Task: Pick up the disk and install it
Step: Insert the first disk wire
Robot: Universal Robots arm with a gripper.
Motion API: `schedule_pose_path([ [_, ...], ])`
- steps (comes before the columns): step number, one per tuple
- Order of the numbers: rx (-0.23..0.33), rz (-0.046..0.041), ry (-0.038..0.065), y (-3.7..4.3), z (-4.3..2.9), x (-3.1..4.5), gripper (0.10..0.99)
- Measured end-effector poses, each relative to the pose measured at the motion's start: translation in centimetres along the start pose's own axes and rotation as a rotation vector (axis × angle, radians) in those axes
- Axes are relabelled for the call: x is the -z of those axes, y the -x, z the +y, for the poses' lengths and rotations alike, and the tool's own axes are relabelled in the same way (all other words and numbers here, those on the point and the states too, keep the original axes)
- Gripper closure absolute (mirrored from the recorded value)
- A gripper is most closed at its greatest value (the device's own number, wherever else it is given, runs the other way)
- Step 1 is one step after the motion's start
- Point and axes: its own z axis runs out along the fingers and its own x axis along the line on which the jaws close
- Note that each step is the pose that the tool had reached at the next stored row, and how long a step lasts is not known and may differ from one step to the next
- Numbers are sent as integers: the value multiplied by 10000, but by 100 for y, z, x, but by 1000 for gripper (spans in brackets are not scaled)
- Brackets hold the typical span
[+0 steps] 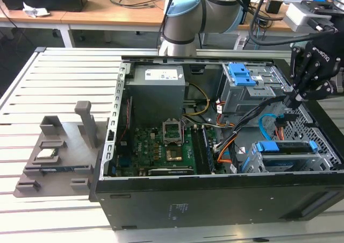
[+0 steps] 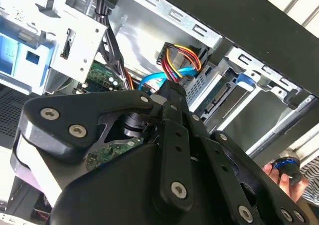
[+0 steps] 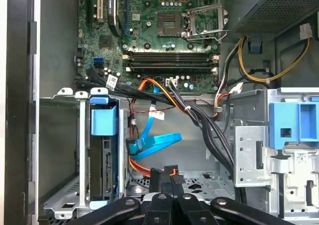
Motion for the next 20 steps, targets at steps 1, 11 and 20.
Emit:
schedule_pose_path([
  [1, -1, 0, 0, 15, 0, -1, 980],
  [11, -1, 0, 0, 86, -2, -10, 980],
  [20, 0, -3, 0, 88, -2, -12, 784],
])
